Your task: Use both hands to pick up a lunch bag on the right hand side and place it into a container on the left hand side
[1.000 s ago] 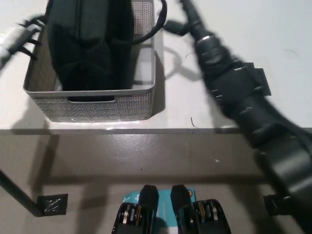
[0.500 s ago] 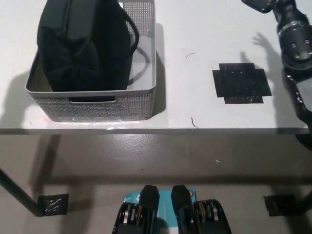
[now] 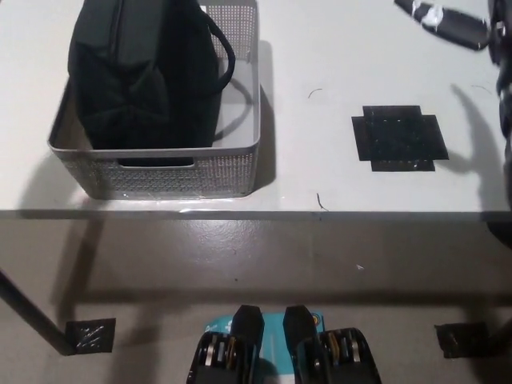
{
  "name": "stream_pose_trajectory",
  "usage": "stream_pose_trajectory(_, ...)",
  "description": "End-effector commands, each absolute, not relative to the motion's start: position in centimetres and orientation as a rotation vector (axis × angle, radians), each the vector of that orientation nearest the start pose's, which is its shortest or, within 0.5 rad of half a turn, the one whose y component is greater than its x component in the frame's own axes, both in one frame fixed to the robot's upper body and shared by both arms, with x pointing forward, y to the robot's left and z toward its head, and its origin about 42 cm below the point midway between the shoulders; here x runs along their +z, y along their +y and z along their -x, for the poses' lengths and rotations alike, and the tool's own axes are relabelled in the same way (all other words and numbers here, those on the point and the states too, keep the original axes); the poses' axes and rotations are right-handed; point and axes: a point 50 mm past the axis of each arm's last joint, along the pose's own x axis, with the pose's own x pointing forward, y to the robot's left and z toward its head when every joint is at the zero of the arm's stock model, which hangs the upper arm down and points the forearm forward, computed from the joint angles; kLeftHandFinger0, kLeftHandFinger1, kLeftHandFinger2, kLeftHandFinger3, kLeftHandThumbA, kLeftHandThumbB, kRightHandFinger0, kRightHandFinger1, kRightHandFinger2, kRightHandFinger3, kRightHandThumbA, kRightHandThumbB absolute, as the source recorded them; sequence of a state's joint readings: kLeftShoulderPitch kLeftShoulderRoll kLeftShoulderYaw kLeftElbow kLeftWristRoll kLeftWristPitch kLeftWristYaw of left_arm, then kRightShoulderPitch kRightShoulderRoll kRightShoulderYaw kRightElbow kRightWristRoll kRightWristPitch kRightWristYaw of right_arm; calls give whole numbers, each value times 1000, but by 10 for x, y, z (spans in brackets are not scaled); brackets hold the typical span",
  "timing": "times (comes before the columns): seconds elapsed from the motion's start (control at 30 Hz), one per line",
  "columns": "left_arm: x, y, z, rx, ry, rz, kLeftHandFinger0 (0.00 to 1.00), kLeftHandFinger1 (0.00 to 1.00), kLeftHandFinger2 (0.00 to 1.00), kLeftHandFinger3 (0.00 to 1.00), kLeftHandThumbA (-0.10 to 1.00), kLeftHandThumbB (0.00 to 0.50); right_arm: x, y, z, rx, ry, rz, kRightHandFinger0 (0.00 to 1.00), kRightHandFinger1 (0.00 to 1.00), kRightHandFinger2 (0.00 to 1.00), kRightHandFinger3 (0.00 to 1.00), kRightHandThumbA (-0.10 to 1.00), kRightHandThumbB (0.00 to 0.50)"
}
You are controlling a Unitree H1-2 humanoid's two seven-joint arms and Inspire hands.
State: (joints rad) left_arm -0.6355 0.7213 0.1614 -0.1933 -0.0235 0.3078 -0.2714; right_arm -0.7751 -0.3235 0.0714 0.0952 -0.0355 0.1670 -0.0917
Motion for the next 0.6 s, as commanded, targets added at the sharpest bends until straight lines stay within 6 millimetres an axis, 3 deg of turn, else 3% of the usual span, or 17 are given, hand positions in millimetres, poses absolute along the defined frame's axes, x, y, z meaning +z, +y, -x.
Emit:
stream_pose_trajectory(0.0,446,322,-274,-97,-937,-367,1000,1000,1000,1000,1000,288,409,-223,-334,83,-928,138,1000,1000,1000,1000,1000,170)
stream_pose_trajectory(0.03,440,316,-266,-113,-967,-348,1000,1000,1000,1000,1000,286,404,-223,-321,89,-951,127,1000,1000,1000,1000,1000,169)
stream_pose_trajectory(0.07,432,310,-255,-127,-976,-308,1000,1000,1000,1000,1000,332,397,-222,-304,120,-968,91,1000,1000,1000,1000,1000,179)
stream_pose_trajectory(0.1,424,303,-245,-146,-983,-282,1000,1000,1000,1000,1000,343,391,-222,-288,147,-984,72,1000,1000,1000,1000,1000,179)
stream_pose_trajectory(0.2,402,284,-216,-225,-1007,-261,1000,1000,1000,1000,1000,306,367,-228,-250,193,-987,47,1000,1000,1000,1000,1000,245)
stream_pose_trajectory(0.27,381,274,-202,-270,-989,-257,1000,1000,1000,1000,1000,351,350,-232,-224,208,-973,71,1000,1000,1000,1000,1000,244)
stream_pose_trajectory(0.33,366,267,-195,-289,-960,-254,1000,1000,1000,1000,1000,393,340,-235,-209,219,-956,121,1000,1000,1000,1000,1000,248)
stream_pose_trajectory(0.4,343,258,-184,-327,-906,-256,1000,1000,1000,1000,1000,415,325,-234,-190,253,-911,105,1000,1000,1000,1000,1000,302)
stream_pose_trajectory(0.5,326,253,-172,-364,-845,-250,1000,1000,1000,1000,1000,448,306,-231,-178,276,-890,118,1000,1000,1000,1000,1000,334)
stream_pose_trajectory(0.53,319,249,-167,-386,-812,-219,1000,1000,1000,1000,1000,489,298,-227,-174,271,-886,118,1000,1000,1000,1000,1000,355)
stream_pose_trajectory(0.57,312,246,-161,-413,-789,-198,1000,1000,1000,1000,1000,472,287,-227,-171,278,-873,135,1000,1000,1000,1000,1000,344)
